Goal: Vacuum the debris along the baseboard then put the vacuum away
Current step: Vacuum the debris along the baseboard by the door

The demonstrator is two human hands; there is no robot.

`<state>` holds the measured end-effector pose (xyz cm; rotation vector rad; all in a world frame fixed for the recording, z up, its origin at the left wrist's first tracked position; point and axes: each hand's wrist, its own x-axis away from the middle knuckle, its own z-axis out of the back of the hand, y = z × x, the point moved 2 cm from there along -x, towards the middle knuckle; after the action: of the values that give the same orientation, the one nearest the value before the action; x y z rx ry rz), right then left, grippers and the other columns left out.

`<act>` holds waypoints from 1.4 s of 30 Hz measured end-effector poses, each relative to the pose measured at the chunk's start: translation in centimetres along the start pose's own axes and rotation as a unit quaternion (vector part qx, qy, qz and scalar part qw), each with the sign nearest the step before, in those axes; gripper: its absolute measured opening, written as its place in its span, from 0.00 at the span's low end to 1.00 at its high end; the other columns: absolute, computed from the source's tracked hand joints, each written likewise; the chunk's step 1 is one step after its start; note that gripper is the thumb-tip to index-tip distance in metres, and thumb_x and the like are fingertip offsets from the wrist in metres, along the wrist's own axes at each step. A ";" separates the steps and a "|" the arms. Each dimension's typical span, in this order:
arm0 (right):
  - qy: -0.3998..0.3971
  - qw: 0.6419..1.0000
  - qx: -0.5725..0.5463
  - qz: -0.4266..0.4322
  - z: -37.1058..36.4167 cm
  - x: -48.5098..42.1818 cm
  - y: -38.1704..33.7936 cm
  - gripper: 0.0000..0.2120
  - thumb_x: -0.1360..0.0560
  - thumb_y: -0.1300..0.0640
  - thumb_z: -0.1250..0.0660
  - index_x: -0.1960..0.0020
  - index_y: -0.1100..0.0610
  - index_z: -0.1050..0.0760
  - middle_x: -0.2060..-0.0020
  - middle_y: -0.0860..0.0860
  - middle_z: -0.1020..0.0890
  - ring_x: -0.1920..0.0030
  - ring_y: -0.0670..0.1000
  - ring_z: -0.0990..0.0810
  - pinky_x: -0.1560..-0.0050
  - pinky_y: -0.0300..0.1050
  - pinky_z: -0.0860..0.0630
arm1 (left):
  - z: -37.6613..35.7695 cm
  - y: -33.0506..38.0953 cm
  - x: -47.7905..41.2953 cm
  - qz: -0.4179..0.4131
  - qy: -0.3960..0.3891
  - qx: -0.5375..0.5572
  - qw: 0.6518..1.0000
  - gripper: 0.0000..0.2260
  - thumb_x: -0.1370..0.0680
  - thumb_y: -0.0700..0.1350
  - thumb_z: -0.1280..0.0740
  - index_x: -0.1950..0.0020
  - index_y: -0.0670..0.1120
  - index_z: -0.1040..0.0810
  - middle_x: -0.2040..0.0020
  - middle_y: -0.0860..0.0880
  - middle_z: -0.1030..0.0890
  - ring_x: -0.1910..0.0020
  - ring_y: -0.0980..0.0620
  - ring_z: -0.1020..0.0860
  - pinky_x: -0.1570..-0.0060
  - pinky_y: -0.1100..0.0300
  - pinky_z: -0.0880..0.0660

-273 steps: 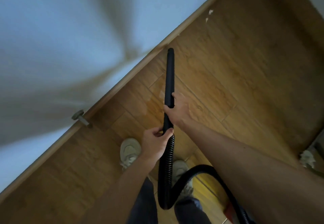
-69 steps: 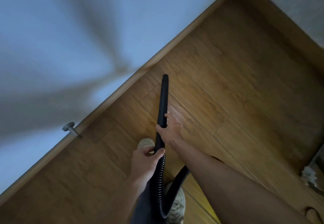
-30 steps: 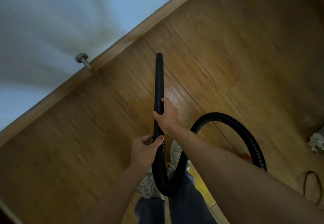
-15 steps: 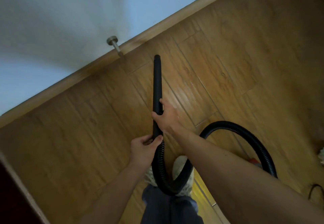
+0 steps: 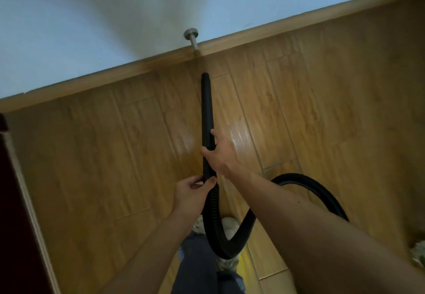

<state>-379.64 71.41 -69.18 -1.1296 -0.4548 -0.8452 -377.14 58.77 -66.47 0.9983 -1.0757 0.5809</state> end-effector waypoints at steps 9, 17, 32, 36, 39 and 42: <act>-0.032 0.999 0.018 -0.023 -1.4 2.8 3.3 0.31 0.23 0.57 0.32 0.24 0.57 0.40 0.35 0.57 0.23 0.39 0.56 0.22 0.39 0.55 0.23 | -1.1 -4.2 2.8 0.017 0.005 0.029 0.999 0.03 0.26 0.47 0.26 0.56 0.49 0.17 0.59 0.47 0.14 0.58 0.48 0.15 0.53 0.48 0.18; -0.083 0.994 0.072 0.015 -5.6 2.5 1.6 0.31 0.23 0.55 0.32 0.23 0.54 0.40 0.34 0.55 0.24 0.40 0.53 0.22 0.41 0.48 0.22 | 2.0 -5.6 2.4 0.035 0.050 0.092 0.994 0.03 0.25 0.45 0.26 0.55 0.47 0.19 0.57 0.45 0.15 0.56 0.46 0.16 0.50 0.47 0.18; -0.168 0.954 0.223 0.112 -15.2 0.1 -6.0 0.31 0.23 0.55 0.33 0.23 0.55 0.41 0.36 0.56 0.23 0.42 0.56 0.21 0.43 0.51 0.22 | 9.5 -5.3 -0.3 0.029 0.123 0.219 0.967 0.07 0.23 0.45 0.29 0.61 0.47 0.19 0.62 0.47 0.17 0.60 0.45 0.18 0.54 0.48 0.19; -0.175 0.938 0.267 0.132 -18.1 -0.2 -7.5 0.30 0.22 0.55 0.34 0.23 0.53 0.41 0.36 0.56 0.24 0.42 0.55 0.21 0.43 0.50 0.22 | 11.3 -5.0 -0.6 0.035 0.149 0.247 0.957 0.08 0.23 0.46 0.30 0.58 0.43 0.18 0.58 0.43 0.17 0.56 0.42 0.18 0.54 0.48 0.20; -0.193 0.927 0.288 0.144 -19.9 -0.2 -8.8 0.30 0.22 0.55 0.35 0.23 0.54 0.41 0.36 0.56 0.24 0.41 0.56 0.22 0.44 0.48 0.23 | 12.9 -5.0 -1.0 0.046 0.153 0.264 0.951 0.08 0.23 0.47 0.30 0.59 0.45 0.18 0.56 0.42 0.16 0.55 0.41 0.18 0.53 0.47 0.20; -0.201 0.926 0.285 0.145 -21.7 -0.3 -9.6 0.31 0.22 0.56 0.35 0.23 0.54 0.42 0.35 0.56 0.25 0.40 0.56 0.22 0.41 0.51 0.23 | 14.7 -5.3 -1.4 0.052 0.163 0.277 0.945 0.09 0.23 0.46 0.29 0.63 0.47 0.19 0.57 0.40 0.16 0.55 0.39 0.17 0.52 0.41 0.19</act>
<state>-389.31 49.91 -71.99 -0.7881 -0.7924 -0.1829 -379.98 43.42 -67.86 1.2751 -0.6785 1.1353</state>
